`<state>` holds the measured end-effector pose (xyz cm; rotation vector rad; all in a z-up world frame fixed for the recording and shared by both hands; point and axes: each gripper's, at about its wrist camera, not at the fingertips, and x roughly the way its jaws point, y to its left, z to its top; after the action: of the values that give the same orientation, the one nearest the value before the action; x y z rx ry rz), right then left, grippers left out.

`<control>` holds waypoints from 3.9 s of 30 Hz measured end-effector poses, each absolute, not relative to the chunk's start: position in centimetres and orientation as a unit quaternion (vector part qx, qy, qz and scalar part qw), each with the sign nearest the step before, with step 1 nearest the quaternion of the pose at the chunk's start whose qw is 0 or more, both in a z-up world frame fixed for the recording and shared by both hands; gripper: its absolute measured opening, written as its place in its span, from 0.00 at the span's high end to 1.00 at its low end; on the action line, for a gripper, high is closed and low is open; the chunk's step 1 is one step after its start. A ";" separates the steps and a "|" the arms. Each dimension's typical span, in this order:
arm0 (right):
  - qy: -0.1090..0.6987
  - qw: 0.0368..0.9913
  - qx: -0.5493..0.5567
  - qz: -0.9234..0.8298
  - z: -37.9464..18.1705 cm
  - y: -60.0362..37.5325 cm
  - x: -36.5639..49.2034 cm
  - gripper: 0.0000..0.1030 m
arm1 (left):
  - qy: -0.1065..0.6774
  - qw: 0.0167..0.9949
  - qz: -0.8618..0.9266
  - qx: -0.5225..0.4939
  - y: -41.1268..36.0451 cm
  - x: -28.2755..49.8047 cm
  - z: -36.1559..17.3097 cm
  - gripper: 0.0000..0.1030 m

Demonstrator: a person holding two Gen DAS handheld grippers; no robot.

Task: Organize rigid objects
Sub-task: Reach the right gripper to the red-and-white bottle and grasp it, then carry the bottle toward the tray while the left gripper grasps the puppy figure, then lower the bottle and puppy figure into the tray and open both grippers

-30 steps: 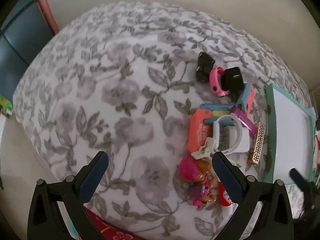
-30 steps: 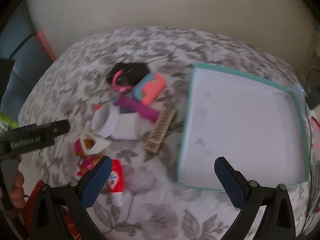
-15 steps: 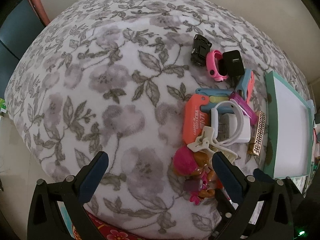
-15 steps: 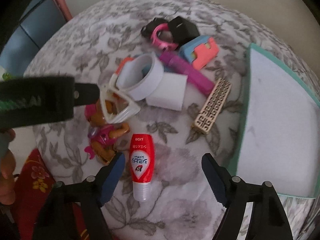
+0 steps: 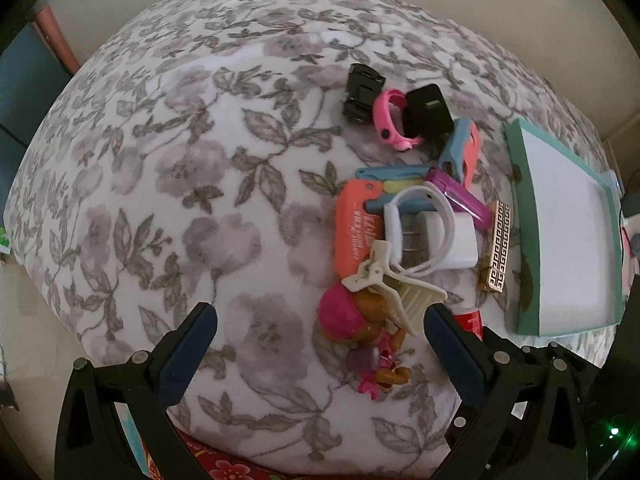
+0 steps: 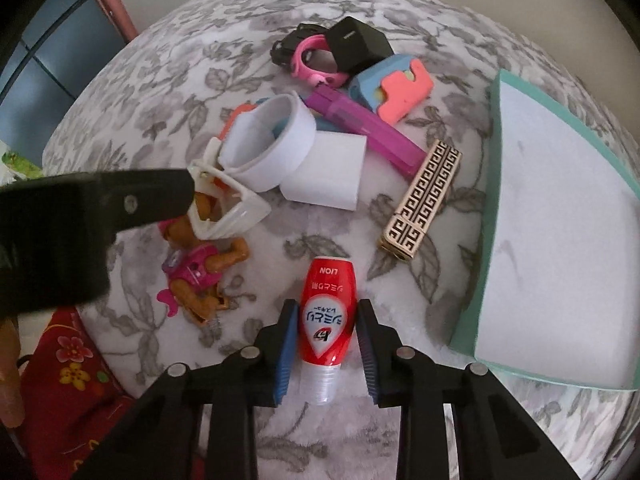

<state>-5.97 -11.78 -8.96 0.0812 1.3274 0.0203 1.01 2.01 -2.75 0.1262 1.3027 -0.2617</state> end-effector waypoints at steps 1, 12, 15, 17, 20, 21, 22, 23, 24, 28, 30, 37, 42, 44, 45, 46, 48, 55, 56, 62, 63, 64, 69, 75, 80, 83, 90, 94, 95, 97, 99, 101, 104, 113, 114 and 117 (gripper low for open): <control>0.616 0.786 0.040 0.009 -9.0 -11.7 -5.9 0.70 | 0.606 0.783 -0.122 0.062 1.8 1.1 -2.7 0.00; 0.587 0.803 0.102 -0.010 -5.5 -16.2 -8.1 0.70 | 0.612 0.772 -0.144 0.093 -0.7 0.7 -3.6 0.00; 0.567 0.814 0.126 -0.030 -4.0 -18.0 -8.9 0.70 | 0.626 0.758 -0.146 0.112 -1.6 0.5 -4.4 0.00; 0.560 0.815 0.143 -0.045 -3.4 -19.0 -9.3 0.70 | 0.633 0.749 -0.150 0.125 -2.6 0.7 -5.1 0.01; 0.564 0.809 0.150 -0.071 -3.8 -20.0 -9.4 0.70 | 0.646 0.732 -0.159 0.147 -4.3 0.3 -6.6 0.23; 0.567 0.806 0.150 -0.077 -3.9 -20.3 -9.4 0.70 | 0.650 0.727 -0.160 0.154 -5.2 0.2 -7.2 0.24; 0.568 0.805 0.153 -0.079 -4.0 -20.4 -9.5 0.70 | 0.657 0.718 -0.160 0.163 -5.8 0.0 -8.0 0.25; 0.569 0.804 0.156 -0.080 -4.0 -20.6 -9.6 0.70 | 0.661 0.714 -0.163 0.164 -6.2 -0.1 -8.4 0.30; 0.569 0.804 0.157 -0.081 -4.1 -20.7 -9.6 0.70 | 0.665 0.710 -0.165 0.165 -6.7 -0.3 -8.9 0.34; 0.569 0.804 0.151 -0.082 -4.3 -20.3 -9.2 0.70 | 0.664 0.710 -0.166 0.164 -7.9 -0.7 -10.0 0.39; 0.569 0.805 0.149 -0.082 -4.4 -20.3 -9.4 0.70 | 0.665 0.711 -0.167 0.155 -8.1 -0.9 -10.4 0.41; 0.561 0.807 0.160 -0.086 -4.1 -20.7 -9.3 0.70 | 0.644 0.740 -0.175 0.088 -8.9 -1.7 -10.7 0.65; 0.556 0.809 0.169 -0.087 -3.9 -21.1 -9.5 0.70 | 0.630 0.753 -0.180 0.059 -9.8 -2.0 -10.7 0.66; 0.553 0.811 0.171 -0.088 -3.8 -21.3 -9.5 0.70 | 0.621 0.761 -0.178 0.056 -10.2 -1.9 -10.3 0.66; 0.551 0.812 0.172 -0.089 -3.8 -21.3 -9.5 0.70 | 0.618 0.764 -0.178 0.054 -10.4 -1.9 -9.9 0.66; 0.548 0.813 0.173 -0.089 -3.7 -21.4 -9.5 0.70 | 0.611 0.769 -0.182 0.051 -10.1 -2.3 -9.6 0.66; 0.542 0.816 0.177 -0.091 -3.4 -21.6 -9.6 0.70 | 0.601 0.776 -0.186 0.045 -10.4 -2.3 -9.5 0.66; 0.513 0.831 0.188 -0.110 -2.3 -22.7 -10.0 0.70 | 0.572 0.795 -0.201 0.027 -7.4 -1.0 -4.1 0.66; 0.509 0.832 0.189 -0.115 -2.2 -22.9 -10.1 0.70 | 0.567 0.796 -0.207 0.030 -5.9 -1.2 -1.8 0.66; 0.488 0.841 0.185 -0.146 -1.4 -24.3 -10.0 0.71 | 0.548 0.801 -0.235 0.054 -8.9 -1.3 1.4 0.66; 0.486 0.841 0.182 -0.153 -1.3 -24.6 -10.0 0.72 | 0.547 0.799 -0.243 0.055 -10.0 -1.3 1.4 0.66; 0.485 0.841 0.183 -0.156 -1.4 -24.9 -10.0 0.76 | 0.548 0.797 -0.248 0.054 -10.8 -1.3 1.2 0.66; 0.487 0.834 0.203 -0.161 -2.0 -26.3 -10.2 0.76 | 0.564 0.781 -0.259 0.064 -14.5 -0.7 0.5 0.66; 0.482 0.827 0.224 -0.183 -2.3 -28.0 -11.1 0.76 | 0.573 0.770 -0.271 0.072 -17.8 -0.4 -1.3 0.66; 0.494 0.815 0.231 -0.196 -3.1 -28.9 -11.4 0.76 | 0.573 0.763 -0.287 0.080 -20.3 -0.2 -3.4 0.66; 0.507 0.807 0.228 -0.201 -3.7 -29.2 -11.3 0.76 | 0.574 0.759 -0.296 0.077 -21.4 0.0 -4.6 0.66; 0.520 0.796 0.232 -0.206 -4.5 -29.7 -11.6 0.76 | 0.589 0.739 -0.317 0.083 -23.2 -0.4 -6.8 0.65; 0.526 0.793 0.227 -0.205 -4.7 -29.5 -11.5 0.76 | 0.596 0.733 -0.318 0.081 -23.1 -0.4 -7.2 0.65; 0.528 0.793 0.226 -0.205 -4.8 -29.4 -11.4 0.76 | 0.596 0.733 -0.318 0.082 -23.2 -0.4 -7.2 0.65; 0.530 0.791 0.226 -0.205 -4.8 -29.4 -11.4 0.76 | 0.594 0.735 -0.317 0.085 -23.1 -0.3 -7.0 0.65; 0.532 0.790 0.226 -0.207 -4.9 -29.4 -11.4 0.76 | 0.594 0.735 -0.317 0.084 -23.0 -0.4 -6.9 0.63; 0.533 0.788 0.227 -0.208 -5.0 -29.4 -11.5 0.76 | 0.595 0.734 -0.317 0.081 -22.8 -0.2 -6.8 0.52; 0.534 0.787 0.227 -0.209 -5.1 -29.5 -11.5 0.76 | 0.590 0.739 -0.317 0.077 -22.3 -0.2 -6.0 0.41; 0.526 0.793 0.225 -0.210 -4.9 -29.4 -11.5 0.76 | 0.564 0.771 -0.292 0.039 -18.5 0.9 -3.2 0.21; 0.524 0.794 0.223 -0.212 -4.8 -29.3 -11.5 0.76 | 0.562 0.776 -0.286 0.038 -18.2 1.0 -3.1 0.20; 0.521 0.796 0.221 -0.215 -4.9 -29.3 -11.4 0.66 | 0.562 0.786 -0.258 0.027 -16.4 1.8 -2.9 0.15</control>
<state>-11.41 -29.35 -4.86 0.4739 1.1183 -0.4623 1.77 -16.37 -2.94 0.0588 1.2110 -0.5562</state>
